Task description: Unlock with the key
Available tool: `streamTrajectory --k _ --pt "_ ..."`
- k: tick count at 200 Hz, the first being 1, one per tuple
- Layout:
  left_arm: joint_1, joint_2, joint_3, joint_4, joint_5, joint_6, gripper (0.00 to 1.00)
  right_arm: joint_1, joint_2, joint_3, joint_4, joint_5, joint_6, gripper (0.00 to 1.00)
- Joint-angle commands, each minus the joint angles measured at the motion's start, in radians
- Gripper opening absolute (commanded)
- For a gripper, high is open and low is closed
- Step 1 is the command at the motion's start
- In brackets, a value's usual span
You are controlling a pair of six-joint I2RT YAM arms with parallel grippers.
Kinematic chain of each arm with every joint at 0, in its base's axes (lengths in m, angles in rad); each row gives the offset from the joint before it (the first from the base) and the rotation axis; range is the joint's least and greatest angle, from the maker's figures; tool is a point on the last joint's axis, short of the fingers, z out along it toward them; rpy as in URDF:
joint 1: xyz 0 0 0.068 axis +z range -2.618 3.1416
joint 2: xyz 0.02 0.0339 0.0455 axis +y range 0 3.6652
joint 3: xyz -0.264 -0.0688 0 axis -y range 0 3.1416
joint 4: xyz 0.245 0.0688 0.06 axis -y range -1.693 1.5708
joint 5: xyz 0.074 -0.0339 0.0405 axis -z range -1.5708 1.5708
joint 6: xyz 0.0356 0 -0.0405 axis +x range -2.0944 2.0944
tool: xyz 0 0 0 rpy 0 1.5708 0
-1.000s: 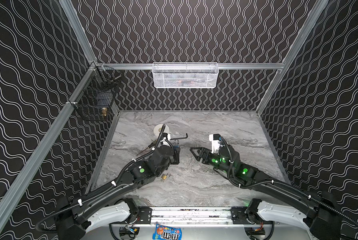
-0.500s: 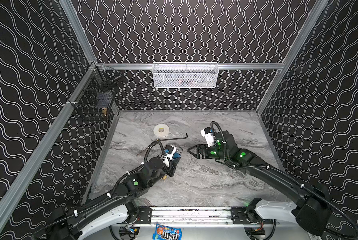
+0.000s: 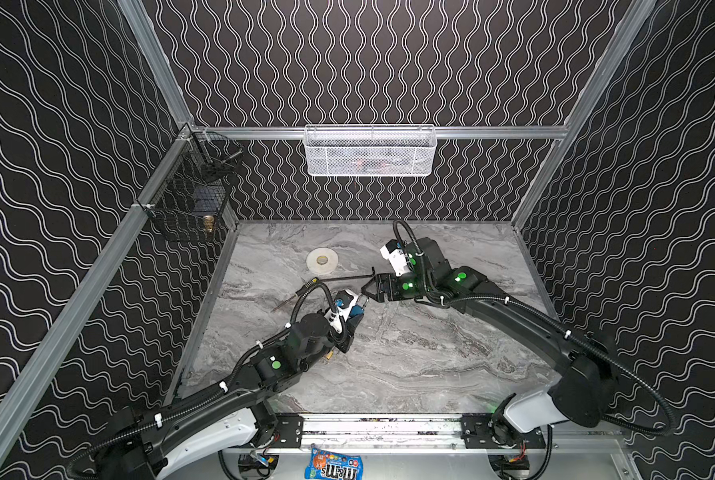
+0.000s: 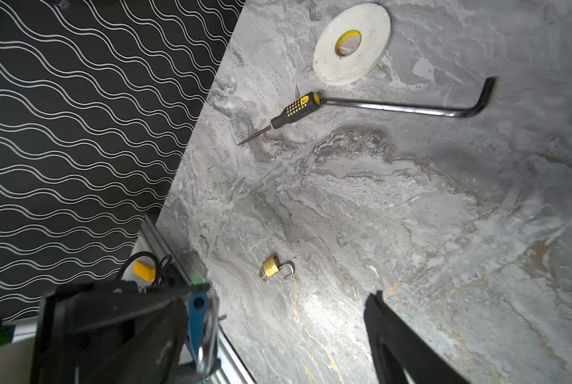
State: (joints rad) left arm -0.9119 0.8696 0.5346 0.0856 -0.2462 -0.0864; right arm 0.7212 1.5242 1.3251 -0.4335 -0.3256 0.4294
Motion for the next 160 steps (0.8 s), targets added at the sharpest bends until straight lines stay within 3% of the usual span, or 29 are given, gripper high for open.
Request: streamTrajectory --k 1,85,160 --pt "0.001 0.007 0.014 0.042 0.005 0.038 0.00 0.001 0.023 0.040 -0.067 0.041 -0.044 0.85" --pt "0.001 0.004 0.007 0.049 -0.001 0.043 0.00 0.001 0.089 0.094 -0.166 0.094 -0.121 0.83" --pt "0.001 -0.014 -0.009 0.068 -0.007 0.028 0.00 0.000 0.042 0.048 -0.178 0.111 -0.175 0.83"
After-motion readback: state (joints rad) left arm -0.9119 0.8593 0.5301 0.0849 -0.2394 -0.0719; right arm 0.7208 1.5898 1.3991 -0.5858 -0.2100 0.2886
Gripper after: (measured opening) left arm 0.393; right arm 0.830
